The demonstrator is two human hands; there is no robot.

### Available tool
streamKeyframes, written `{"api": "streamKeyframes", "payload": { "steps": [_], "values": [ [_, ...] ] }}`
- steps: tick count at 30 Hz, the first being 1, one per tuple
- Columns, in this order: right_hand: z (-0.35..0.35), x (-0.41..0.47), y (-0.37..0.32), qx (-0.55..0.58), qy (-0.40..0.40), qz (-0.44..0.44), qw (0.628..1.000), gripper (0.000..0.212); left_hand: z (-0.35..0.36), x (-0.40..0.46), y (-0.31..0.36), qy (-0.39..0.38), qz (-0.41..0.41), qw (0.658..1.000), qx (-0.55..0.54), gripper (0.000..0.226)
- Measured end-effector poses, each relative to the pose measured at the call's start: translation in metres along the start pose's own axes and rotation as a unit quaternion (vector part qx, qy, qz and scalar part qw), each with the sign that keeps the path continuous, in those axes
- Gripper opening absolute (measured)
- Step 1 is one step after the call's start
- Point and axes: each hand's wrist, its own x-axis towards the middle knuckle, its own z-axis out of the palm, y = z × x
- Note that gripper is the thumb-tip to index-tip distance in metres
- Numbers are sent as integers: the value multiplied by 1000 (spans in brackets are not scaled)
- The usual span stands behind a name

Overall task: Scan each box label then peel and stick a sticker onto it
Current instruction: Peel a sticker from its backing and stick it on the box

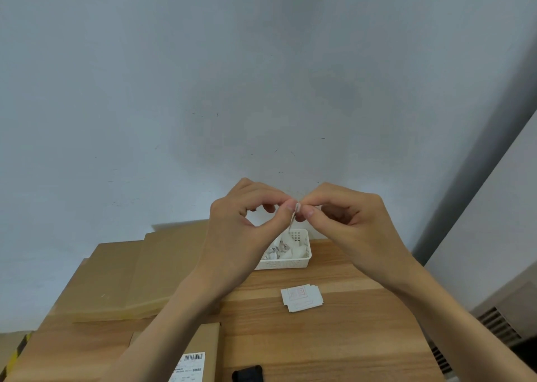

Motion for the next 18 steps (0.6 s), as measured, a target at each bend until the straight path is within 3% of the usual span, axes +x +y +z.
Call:
{"api": "streamKeyframes", "payload": {
  "steps": [8,11,18],
  "values": [
    [-3,1,0,15,-15,20,1000,16,-1,3,-1,-42,-73,993,-88,10],
    [-3,-1,2,20,-19,35,999,17,-1,3,-10,-37,-96,990,-94,2],
    [8,-4,4,46,14,87,995,15,7,-1,-17,-4,-127,986,-104,8]
  ]
}}
